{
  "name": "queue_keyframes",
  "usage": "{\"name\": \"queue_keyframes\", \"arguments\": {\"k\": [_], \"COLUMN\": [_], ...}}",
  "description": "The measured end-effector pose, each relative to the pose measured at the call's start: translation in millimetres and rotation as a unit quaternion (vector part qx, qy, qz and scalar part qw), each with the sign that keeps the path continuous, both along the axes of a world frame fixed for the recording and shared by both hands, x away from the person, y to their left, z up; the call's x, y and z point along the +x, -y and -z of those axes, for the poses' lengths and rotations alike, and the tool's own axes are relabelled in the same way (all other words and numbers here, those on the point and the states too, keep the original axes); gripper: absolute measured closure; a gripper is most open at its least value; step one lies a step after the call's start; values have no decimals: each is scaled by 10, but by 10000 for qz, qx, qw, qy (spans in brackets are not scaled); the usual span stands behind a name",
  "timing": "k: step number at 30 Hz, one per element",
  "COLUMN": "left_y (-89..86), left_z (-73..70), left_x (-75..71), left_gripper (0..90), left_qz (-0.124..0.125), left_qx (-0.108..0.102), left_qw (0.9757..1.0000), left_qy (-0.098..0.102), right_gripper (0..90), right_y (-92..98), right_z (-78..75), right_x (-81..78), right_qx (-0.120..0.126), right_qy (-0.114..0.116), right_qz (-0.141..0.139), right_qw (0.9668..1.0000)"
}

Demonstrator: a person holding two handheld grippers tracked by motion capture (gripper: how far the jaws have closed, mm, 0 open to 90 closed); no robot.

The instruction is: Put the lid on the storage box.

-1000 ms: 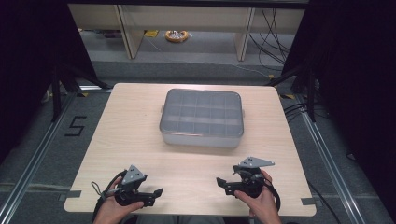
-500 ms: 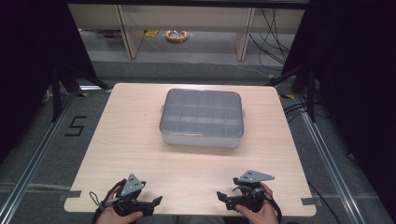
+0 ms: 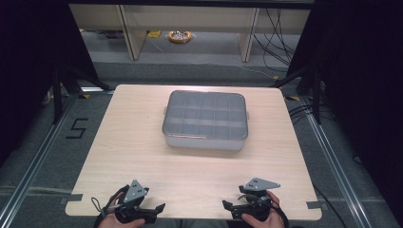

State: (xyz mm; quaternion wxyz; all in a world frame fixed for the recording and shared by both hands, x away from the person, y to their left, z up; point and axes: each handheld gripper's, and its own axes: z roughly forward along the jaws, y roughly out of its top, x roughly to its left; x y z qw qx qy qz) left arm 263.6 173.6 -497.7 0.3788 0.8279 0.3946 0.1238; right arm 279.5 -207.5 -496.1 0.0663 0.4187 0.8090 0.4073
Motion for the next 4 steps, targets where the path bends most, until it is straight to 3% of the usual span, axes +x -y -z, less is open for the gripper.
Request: {"name": "queue_keyframes", "arguments": {"k": [2, 3, 4], "left_y": [-21, 20, 12], "left_z": [-7, 29, 23], "left_x": [15, 11, 11], "left_gripper": [189, 189, 189], "left_qz": [94, -197, -135], "left_qx": [106, -44, -116], "left_qw": [9999, 9998, 9998], "left_qy": [-59, 65, -57], "right_gripper": [161, 162, 162], "right_y": [8, 18, 27], "right_z": [-3, -2, -11], "right_x": [1, 9, 4], "right_qx": [-18, -32, -132], "right_qy": [6, -29, -12], "right_qz": [8, -25, 87], "right_qw": [10000, 10000, 9999]}}
